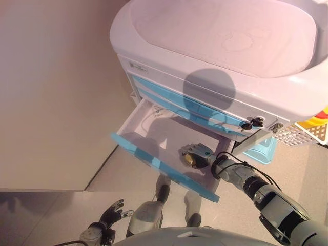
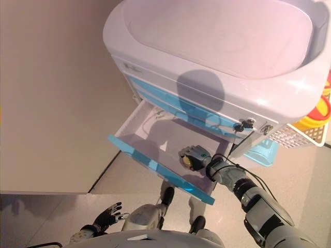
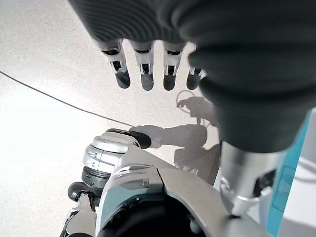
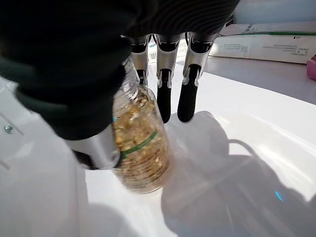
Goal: Open the drawer and pick up the medicine
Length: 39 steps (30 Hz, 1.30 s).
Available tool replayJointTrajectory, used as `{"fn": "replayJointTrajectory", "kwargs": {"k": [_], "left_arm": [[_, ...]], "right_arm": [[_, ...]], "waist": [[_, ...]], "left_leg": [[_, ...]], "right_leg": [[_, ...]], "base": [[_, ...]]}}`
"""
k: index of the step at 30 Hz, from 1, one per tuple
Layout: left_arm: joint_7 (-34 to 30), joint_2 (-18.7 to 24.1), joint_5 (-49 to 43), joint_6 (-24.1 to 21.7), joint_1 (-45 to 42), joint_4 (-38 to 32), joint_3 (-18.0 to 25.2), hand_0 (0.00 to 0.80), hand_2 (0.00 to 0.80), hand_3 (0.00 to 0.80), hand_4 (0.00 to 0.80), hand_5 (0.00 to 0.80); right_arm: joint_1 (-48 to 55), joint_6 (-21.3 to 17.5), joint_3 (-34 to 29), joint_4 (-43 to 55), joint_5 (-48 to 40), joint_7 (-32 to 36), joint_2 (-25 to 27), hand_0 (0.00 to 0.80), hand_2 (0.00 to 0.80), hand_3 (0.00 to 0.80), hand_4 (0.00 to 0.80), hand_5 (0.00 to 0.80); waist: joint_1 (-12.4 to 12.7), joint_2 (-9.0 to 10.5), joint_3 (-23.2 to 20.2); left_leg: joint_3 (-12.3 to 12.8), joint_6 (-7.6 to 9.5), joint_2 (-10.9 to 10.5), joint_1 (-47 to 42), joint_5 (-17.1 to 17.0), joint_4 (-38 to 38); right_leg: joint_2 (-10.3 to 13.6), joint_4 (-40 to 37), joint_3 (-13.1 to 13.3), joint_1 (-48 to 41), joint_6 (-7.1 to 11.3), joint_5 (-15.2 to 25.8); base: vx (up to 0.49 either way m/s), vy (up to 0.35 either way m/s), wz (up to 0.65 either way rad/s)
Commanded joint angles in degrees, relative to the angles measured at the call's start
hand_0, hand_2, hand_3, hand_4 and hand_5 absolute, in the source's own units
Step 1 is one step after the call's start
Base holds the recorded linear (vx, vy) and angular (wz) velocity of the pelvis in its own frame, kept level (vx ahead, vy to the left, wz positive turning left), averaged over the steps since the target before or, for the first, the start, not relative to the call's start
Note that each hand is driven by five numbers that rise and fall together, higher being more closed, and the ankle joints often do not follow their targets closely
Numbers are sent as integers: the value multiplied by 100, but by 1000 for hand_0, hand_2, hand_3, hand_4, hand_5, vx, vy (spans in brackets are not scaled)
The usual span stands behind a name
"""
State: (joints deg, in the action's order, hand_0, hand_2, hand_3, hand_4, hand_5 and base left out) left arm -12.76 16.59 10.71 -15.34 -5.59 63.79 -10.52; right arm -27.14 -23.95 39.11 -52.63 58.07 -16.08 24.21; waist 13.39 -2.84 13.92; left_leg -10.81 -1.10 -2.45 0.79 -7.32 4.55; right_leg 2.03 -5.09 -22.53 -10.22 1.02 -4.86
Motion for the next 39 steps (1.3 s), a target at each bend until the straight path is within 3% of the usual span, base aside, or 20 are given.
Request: {"fn": "replayJointTrajectory", "kwargs": {"k": [1, 12, 18, 23, 28, 32, 36, 39], "left_arm": [[-74, 16, -135, -186, 50, 83, -514, 0, 0, 0, 0, 0], [-85, 17, -162, -220, 41, 113, -497, 0, 0, 0, 0, 0], [-111, 0, -336, -201, 44, 68, -575, 0, 0, 0, 0, 0], [-139, 47, -404, -104, 88, -52, -558, 0, 0, 0, 0, 0], [-70, 25, -242, 7, 50, -60, -373, 0, 0, 0, 0, 0], [-41, 11, -181, 125, 5, 9, -58, 0, 0, 0, 0, 0], [-9, 44, -108, 249, 24, 122, 209, 0, 0, 0, 0, 0], [33, 37, -65, 300, 42, 186, 317, 0, 0, 0, 0, 0]], "right_arm": [[-195, -139, 154, 127, 66, -160, -35, 800, 800, 800, 800, 800], [-152, -208, 128, 97, 131, -127, -18, 800, 800, 800, 800, 800], [48, -330, 90, 350, -93, 195, 140, 800, 800, 800, 800, 800], [403, -348, 144, 980, -336, 390, 223, 800, 800, 800, 800, 800], [588, -534, 238, 1797, -734, 733, 292, 800, 800, 800, 800, 800], [687, -567, 134, 3070, -1989, 1837, 764, 800, 800, 800, 800, 800], [686, -78, -399, 4674, -3637, 3303, 1372, 800, 800, 800, 800, 800], [654, 327, -839, 5352, -4533, 3935, 1619, 800, 800, 800, 800, 800]], "waist": [[125, 66, -13], [133, 86, -24], [183, 67, -132], [193, 103, -219], [39, 215, -312], [-152, 338, -397], [-343, 481, -433], [-417, 550, -438]], "left_leg": [[115, 216, -430, -30, 664, -205], [96, 215, -424, -42, 646, -181], [-42, 173, -471, -63, 617, -130], [-87, 157, -475, -83, 618, -106], [47, 172, -402, -134, 680, -136], [242, 163, -324, -221, 724, -118], [450, 190, -272, -319, 764, -97], [563, 218, -246, -377, 798, -87]], "right_leg": [[267, 723, 289, 724, 210, 201], [254, 712, 289, 710, 212, 205], [278, 662, 115, 640, 222, 191], [285, 673, -17, 587, 234, 150], [232, 624, 148, 571, 242, 186], [198, 591, 387, 566, 268, 235], [151, 618, 631, 580, 284, 259], [133, 649, 737, 596, 297, 267]], "base": [[0, 0, 0], [0, 0, 0], [6, 13, 6], [-11, -6, 21], [-10, -8, 3], [2, 13, -20], [-9, 9, -16], [-31, 18, -26]]}}
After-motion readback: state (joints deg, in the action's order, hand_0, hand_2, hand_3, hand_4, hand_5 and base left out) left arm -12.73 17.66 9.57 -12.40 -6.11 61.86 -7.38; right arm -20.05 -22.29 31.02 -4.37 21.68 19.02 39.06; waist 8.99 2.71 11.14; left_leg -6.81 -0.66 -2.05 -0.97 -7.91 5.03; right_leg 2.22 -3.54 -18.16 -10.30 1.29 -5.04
